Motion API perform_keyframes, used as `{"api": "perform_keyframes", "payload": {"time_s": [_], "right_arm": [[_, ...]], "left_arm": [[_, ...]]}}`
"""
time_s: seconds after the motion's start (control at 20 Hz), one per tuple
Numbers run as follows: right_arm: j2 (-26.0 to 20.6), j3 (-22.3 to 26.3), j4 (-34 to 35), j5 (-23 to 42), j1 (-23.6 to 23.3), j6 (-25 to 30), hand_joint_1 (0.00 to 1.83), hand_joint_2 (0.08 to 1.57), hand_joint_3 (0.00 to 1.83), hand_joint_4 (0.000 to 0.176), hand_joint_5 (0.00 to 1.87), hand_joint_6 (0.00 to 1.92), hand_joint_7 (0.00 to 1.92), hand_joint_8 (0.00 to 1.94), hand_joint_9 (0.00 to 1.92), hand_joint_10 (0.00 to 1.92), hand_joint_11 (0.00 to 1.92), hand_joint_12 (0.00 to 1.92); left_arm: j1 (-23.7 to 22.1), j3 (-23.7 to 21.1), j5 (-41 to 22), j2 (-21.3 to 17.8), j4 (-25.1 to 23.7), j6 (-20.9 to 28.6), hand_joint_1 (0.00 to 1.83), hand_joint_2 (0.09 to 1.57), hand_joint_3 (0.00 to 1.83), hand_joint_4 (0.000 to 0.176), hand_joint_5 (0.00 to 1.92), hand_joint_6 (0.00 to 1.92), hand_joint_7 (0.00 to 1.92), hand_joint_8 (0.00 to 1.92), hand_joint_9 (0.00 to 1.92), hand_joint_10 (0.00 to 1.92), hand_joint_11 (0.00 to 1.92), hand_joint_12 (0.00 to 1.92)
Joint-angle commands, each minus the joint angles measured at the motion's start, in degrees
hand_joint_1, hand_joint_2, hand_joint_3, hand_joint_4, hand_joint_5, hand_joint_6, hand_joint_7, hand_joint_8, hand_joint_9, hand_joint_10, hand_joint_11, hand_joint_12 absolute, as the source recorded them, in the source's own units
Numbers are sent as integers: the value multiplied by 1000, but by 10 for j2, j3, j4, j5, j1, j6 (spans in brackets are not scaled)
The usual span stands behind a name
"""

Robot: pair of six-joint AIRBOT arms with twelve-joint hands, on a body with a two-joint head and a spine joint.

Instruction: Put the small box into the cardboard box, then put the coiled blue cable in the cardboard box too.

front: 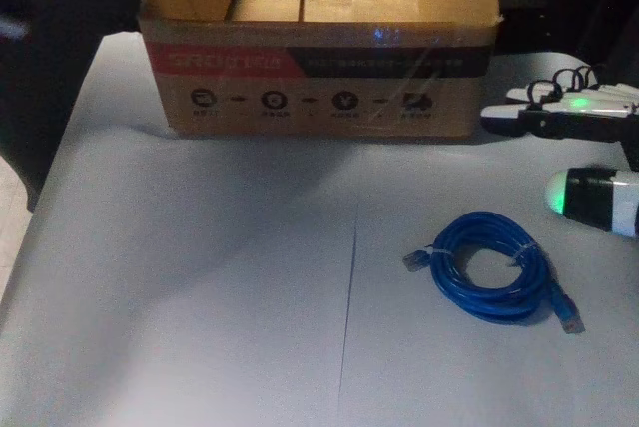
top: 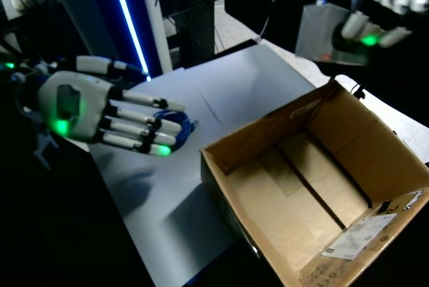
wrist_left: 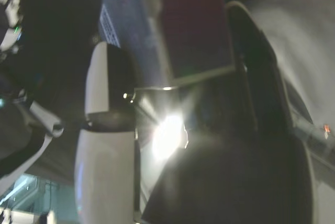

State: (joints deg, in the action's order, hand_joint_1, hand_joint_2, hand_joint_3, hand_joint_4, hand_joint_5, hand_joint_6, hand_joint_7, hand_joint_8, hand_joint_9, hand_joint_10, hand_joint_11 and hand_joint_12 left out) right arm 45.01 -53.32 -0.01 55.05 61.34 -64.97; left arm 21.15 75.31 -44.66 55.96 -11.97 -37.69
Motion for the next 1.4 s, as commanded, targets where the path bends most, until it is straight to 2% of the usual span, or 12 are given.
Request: {"api": "perform_keyframes", "payload": {"time_s": [0.0, 0.1, 0.15, 0.2, 0.3, 0.5, 0.55, 0.6, 0.7, 0.95, 1.1, 1.35], "right_arm": [[2, -4, 9, 68, -8, 3, 59, 1389, 0, 157, 388, 0, 191, 0, 105, 0, 0, 271], [7, -8, 8, 68, -11, 3, 70, 1386, 0, 164, 398, 4, 185, 0, 108, 2, 0, 271], [8, -9, 8, 68, -12, 3, 93, 1385, 0, 140, 433, 6, 203, 3, 122, 4, 0, 271], [10, -11, 8, 68, -12, 3, 96, 1385, 0, 132, 441, 7, 211, 5, 126, 4, 0, 272], [11, -13, 8, 68, -12, 3, 93, 1396, 1, 117, 470, 5, 231, 3, 148, 5, 0, 303], [13, -15, 5, 68, -13, 3, 109, 1402, 1, 105, 471, 1, 244, 1, 191, 7, 0, 435], [13, -15, 5, 68, -13, 3, 81, 1405, 1, 111, 483, 2, 263, 3, 222, 9, 0, 479], [13, -15, 5, 68, -13, 3, 78, 1407, 2, 111, 482, 1, 271, 5, 233, 11, 0, 487], [13, -15, 5, 68, -13, 3, 61, 1412, 1, 109, 477, 0, 251, 1, 225, 2, 0, 444], [16, -15, 6, 68, -13, 3, 107, 1409, 0, 104, 480, 1, 247, 0, 205, 0, 0, 330], [16, -15, 6, 68, -13, 7, 117, 1408, 0, 110, 461, 0, 226, 0, 168, 0, 0, 290], [11, -14, 6, 68, -13, 20, 268, 1361, 0, 153, 416, 2, 181, 4, 107, 2, 0, 182]], "left_arm": [[-9, 10, -27, 7, 15, 1, 1209, 1139, 0, 0, 1026, 909, 838, 1212, 792, 891, 537, 1433], [-9, 38, -7, 41, 37, 1, 1211, 1135, 0, 0, 1005, 978, 869, 1133, 848, 754, 602, 1334], [-5, 46, -4, 53, 48, 1, 1211, 1135, 1, 0, 982, 1044, 889, 1074, 945, 544, 659, 1260], [2, 64, 2, 78, 67, 1, 1213, 1121, 0, 28, 968, 1026, 964, 997, 1031, 528, 768, 1289], [12, 87, 24, 106, 81, 1, 1238, 1070, 0, 29, 1058, 899, 1096, 760, 1141, 297, 800, 1110], [30, 123, 82, 141, 87, 1, 1233, 1073, 1, 35, 1103, 753, 1035, 933, 1106, 267, 710, 1178], [32, 127, 87, 143, 88, 2, 942, 990, 0, 31, 839, 326, 837, 251, 907, 185, 490, 1236], [34, 128, 91, 144, 88, 2, 815, 948, 0, 49, 702, 24, 684, 23, 746, 64, 325, 1209], [34, 127, 86, 142, 88, 2, 664, 847, 0, 171, 383, 2, 329, 2, 346, 2, 2, 774], [16, 107, 44, 114, 82, 2, 639, 844, 2, 176, 245, 5, 158, 3, 139, 7, 0, 337], [16, 75, 2, 74, 77, 2, 624, 877, 0, 160, 246, 0, 226, 0, 200, 0, 0, 478], [107, -21, -99, -36, 90, 1, 563, 862, 0, 167, 231, 0, 182, 0, 111, 0, 0, 91]]}}
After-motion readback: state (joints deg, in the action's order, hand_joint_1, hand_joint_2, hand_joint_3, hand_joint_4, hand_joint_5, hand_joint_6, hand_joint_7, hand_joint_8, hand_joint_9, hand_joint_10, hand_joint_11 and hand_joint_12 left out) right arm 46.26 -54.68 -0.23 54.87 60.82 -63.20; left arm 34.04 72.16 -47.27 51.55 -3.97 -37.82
